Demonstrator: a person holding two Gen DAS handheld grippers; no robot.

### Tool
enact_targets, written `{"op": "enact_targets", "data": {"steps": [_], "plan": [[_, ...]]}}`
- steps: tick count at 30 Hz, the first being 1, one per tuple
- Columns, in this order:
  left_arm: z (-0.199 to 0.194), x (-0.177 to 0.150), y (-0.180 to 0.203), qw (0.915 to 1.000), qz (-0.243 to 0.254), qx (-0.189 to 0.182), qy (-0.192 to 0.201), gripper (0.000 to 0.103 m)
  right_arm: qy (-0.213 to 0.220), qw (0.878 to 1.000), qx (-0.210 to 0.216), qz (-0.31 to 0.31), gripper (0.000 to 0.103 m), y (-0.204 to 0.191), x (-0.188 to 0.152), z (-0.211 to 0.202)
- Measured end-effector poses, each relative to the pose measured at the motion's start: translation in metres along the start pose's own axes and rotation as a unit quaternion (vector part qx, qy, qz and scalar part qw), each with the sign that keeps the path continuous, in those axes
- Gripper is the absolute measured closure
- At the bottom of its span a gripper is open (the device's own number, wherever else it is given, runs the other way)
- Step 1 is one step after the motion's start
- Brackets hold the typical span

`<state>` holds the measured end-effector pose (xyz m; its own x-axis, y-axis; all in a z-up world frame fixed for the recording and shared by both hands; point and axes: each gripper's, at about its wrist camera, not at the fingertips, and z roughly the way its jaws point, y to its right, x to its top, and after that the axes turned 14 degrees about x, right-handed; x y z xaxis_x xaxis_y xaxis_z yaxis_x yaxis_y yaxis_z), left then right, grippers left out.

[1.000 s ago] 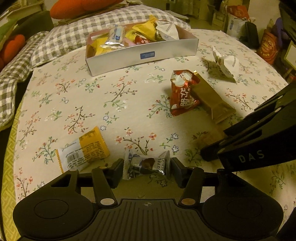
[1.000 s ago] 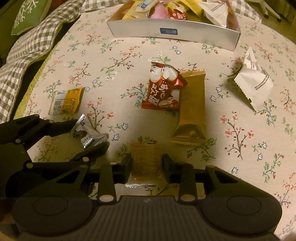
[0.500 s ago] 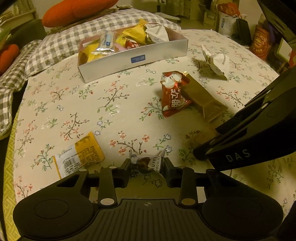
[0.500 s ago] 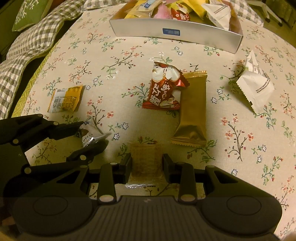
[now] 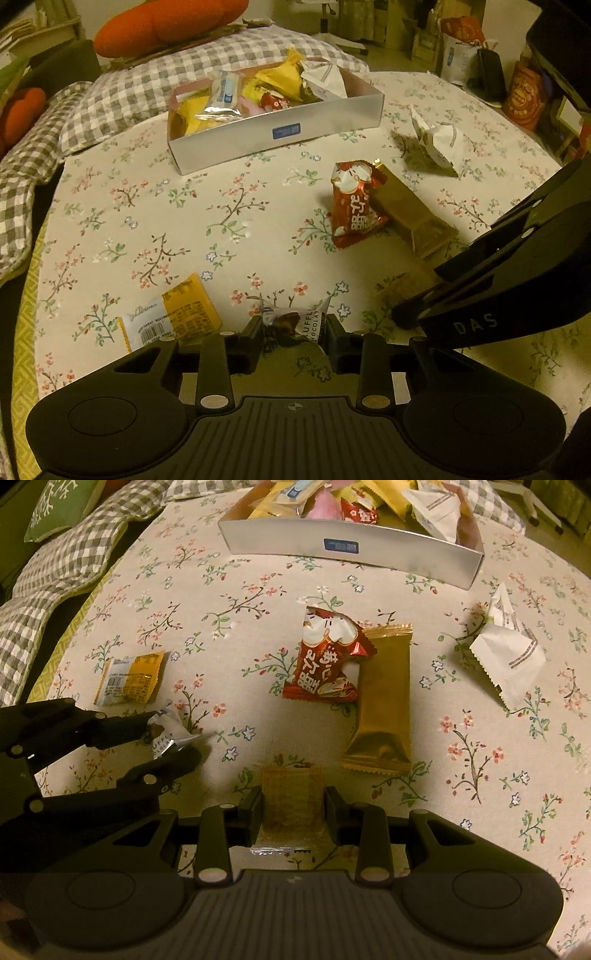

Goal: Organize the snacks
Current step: 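Grasp a small brown square packet with the right gripper while the left gripper holds the chocolate, then carry both packets into the silver box and open both grippers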

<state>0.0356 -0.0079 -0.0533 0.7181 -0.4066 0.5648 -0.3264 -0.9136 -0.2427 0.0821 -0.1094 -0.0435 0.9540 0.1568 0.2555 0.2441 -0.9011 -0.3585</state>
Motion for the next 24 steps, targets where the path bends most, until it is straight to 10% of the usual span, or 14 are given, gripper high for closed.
{"op": "enact_targets", "data": {"steps": [24], "plan": [[-0.009, 0.033, -0.014, 0.9989, -0.043, 0.006, 0.016, 0.071, 0.044, 0.999, -0.011, 0.005, 0.071, -0.005, 0.021, -0.019]]}}
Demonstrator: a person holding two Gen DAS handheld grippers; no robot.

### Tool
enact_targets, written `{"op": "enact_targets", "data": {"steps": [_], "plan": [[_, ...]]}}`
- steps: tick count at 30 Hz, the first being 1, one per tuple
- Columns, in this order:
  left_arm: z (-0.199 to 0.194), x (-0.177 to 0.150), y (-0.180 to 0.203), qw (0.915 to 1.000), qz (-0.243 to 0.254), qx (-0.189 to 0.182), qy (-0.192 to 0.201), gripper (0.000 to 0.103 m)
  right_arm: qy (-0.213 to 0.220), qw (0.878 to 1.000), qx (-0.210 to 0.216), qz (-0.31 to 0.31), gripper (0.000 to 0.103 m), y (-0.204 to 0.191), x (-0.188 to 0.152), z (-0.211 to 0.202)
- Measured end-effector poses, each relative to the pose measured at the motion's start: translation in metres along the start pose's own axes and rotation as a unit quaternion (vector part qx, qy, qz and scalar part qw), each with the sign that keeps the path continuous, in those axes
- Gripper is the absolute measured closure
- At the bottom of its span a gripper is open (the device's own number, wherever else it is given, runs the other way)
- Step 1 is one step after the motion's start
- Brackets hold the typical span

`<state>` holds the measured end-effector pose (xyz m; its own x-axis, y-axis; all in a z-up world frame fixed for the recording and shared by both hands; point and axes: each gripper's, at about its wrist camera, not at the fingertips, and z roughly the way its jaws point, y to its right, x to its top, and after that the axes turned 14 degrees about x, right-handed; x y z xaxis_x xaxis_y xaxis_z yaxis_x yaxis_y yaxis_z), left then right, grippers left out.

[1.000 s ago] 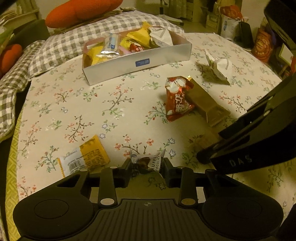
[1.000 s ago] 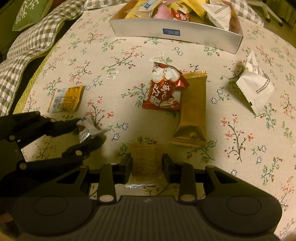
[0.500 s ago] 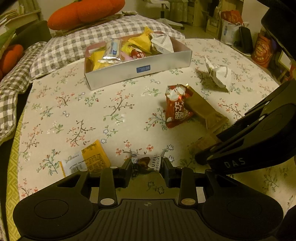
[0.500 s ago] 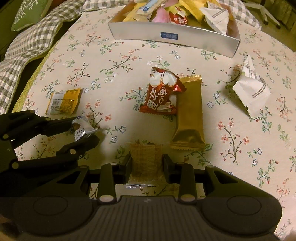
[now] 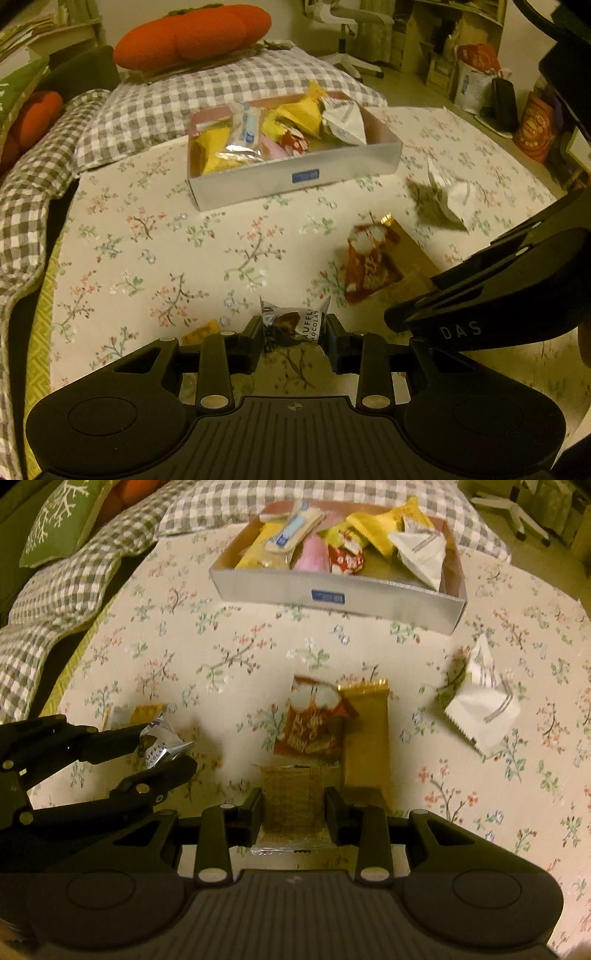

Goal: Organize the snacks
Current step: 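Carry both packets into the silver box and open both grippers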

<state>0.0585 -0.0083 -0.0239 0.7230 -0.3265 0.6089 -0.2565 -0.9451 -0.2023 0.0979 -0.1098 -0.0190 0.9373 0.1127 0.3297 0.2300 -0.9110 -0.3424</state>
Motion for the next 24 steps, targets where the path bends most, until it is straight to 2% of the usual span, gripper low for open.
{"op": "enact_targets", "data": {"steps": [14, 24], "plan": [[0.018, 0.041, -0.007, 0.9995, -0.026, 0.015, 0.006, 0.071, 0.036, 0.999, -0.004, 0.019, 0.071, 0.012, 0.034, -0.001], [0.038, 0.073, -0.020, 0.9980, -0.045, 0.042, 0.011, 0.071, 0.071, 0.997, 0.000, 0.037, 0.071, 0.025, 0.066, -0.010]]}}
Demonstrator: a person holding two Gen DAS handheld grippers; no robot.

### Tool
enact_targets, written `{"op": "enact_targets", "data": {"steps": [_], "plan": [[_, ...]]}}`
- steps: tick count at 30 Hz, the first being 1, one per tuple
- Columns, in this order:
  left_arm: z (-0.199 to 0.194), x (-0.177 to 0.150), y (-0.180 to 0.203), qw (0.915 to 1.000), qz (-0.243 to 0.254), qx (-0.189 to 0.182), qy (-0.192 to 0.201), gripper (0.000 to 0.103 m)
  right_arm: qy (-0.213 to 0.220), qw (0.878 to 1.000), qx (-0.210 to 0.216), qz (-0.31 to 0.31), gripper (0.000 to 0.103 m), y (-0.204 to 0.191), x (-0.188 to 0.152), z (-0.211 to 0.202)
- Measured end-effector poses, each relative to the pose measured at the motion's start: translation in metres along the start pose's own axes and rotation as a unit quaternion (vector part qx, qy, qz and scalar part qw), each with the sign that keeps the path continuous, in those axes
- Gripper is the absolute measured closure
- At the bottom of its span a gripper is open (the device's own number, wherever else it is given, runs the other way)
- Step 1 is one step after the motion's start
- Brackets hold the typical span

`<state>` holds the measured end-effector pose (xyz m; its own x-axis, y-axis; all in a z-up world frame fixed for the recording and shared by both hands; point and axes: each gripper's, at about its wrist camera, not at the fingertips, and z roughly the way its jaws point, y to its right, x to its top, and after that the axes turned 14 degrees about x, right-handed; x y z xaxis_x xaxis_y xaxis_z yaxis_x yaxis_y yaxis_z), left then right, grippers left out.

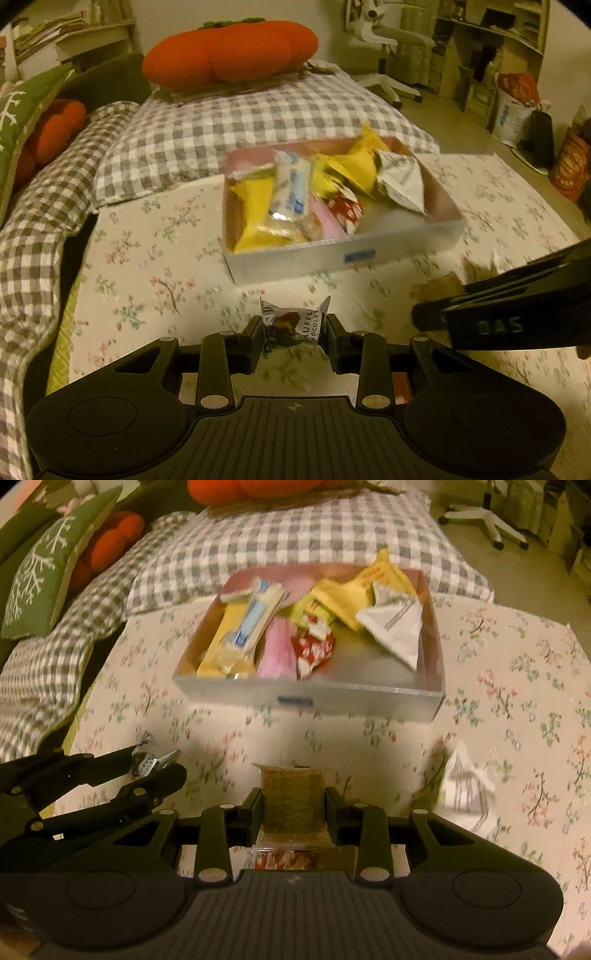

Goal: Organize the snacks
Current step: 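Carry both packets into the silver box and open both grippers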

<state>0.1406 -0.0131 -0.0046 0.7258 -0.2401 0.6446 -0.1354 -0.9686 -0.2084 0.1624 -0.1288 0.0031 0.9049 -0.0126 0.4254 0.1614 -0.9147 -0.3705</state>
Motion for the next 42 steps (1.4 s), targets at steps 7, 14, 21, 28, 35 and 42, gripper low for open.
{"op": "enact_targets", "data": {"steps": [7, 14, 21, 28, 35, 42], "plan": [[0.017, 0.026, -0.002, 0.9997, -0.023, -0.001, 0.013, 0.071, 0.016, 1.000, 0.003, 0.019, 0.071, 0.015, 0.018, 0.002], [0.039, 0.037, -0.006, 0.9991, -0.042, -0.004, 0.009, 0.071, 0.028, 0.999, 0.011, 0.025, 0.072, 0.025, 0.036, 0.010], [0.057, 0.048, -0.022, 0.9967, -0.079, -0.012, 0.011, 0.071, 0.035, 0.999, 0.013, 0.035, 0.071, 0.034, 0.052, 0.020], [0.077, 0.063, -0.027, 0.9946, -0.098, -0.029, 0.017, 0.071, 0.048, 0.998, 0.016, 0.043, 0.071, 0.041, 0.067, 0.031], [0.100, 0.076, -0.020, 0.9937, -0.099, -0.050, 0.017, 0.070, 0.066, 0.996, 0.020, 0.053, 0.071, 0.055, 0.079, 0.044], [0.113, 0.079, -0.001, 0.9940, -0.076, -0.073, 0.031, 0.070, 0.083, 0.994, 0.029, 0.071, 0.071, 0.069, 0.081, 0.054]]}}
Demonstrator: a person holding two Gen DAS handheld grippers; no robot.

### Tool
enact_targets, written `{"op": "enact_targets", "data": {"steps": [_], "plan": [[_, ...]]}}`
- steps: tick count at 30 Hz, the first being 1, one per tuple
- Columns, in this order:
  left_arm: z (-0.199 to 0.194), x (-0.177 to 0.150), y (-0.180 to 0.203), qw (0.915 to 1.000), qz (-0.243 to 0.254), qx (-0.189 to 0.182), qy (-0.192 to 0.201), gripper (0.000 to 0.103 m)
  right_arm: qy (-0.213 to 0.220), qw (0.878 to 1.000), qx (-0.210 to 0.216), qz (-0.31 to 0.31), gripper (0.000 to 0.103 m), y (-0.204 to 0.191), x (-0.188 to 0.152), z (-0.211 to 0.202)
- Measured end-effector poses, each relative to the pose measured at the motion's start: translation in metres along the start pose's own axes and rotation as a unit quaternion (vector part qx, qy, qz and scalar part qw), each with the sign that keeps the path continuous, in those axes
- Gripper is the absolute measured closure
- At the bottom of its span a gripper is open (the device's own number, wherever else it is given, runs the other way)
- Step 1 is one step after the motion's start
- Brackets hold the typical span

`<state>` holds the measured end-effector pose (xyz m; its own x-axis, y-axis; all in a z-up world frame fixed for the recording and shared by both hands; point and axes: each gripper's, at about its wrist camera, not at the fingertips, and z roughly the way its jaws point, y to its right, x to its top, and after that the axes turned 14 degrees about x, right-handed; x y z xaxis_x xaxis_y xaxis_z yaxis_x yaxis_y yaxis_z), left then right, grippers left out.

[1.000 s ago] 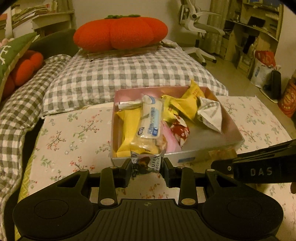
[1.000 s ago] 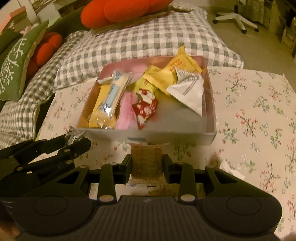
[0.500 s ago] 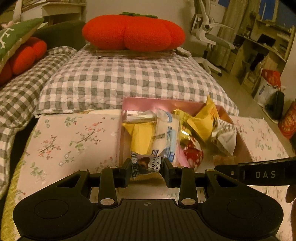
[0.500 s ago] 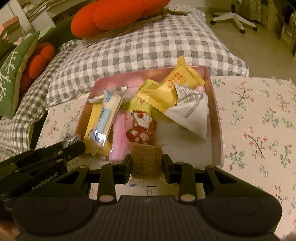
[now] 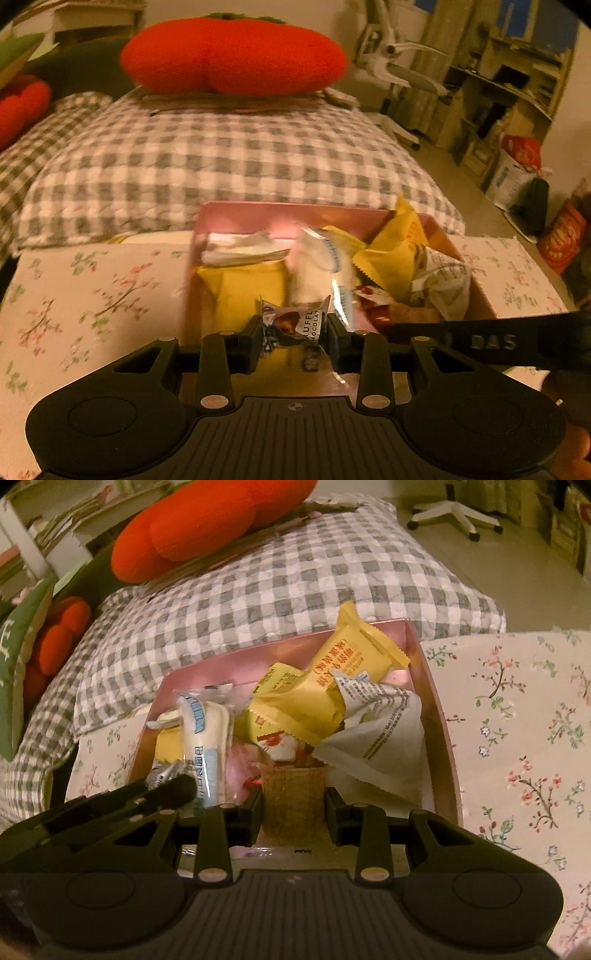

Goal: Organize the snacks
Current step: 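Carry both packets into the silver box and open both grippers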

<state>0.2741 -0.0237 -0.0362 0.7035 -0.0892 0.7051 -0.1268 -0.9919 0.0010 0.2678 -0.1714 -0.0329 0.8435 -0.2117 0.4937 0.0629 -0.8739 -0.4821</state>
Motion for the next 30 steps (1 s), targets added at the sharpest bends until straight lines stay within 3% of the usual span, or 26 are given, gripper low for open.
{"op": "enact_targets", "data": {"steps": [9, 20, 25, 30], "plan": [[-0.001, 0.000, 0.003, 0.9995, 0.001, -0.030, -0.012, 0.066, 0.015, 1.000, -0.011, -0.004, 0.069, 0.002, 0.002, -0.005], [-0.011, 0.003, -0.008, 0.9991, -0.016, -0.029, -0.028, 0.055, 0.035, 0.999, 0.010, 0.012, 0.063, -0.005, 0.005, -0.031], [-0.017, 0.001, -0.007, 0.9991, -0.014, -0.029, -0.028, 0.038, 0.028, 0.999, 0.007, 0.014, 0.062, -0.006, 0.000, -0.034], [-0.026, -0.003, -0.009, 0.9996, -0.009, -0.012, -0.025, 0.033, 0.029, 0.999, 0.008, 0.013, 0.062, -0.009, -0.006, -0.042]]}}
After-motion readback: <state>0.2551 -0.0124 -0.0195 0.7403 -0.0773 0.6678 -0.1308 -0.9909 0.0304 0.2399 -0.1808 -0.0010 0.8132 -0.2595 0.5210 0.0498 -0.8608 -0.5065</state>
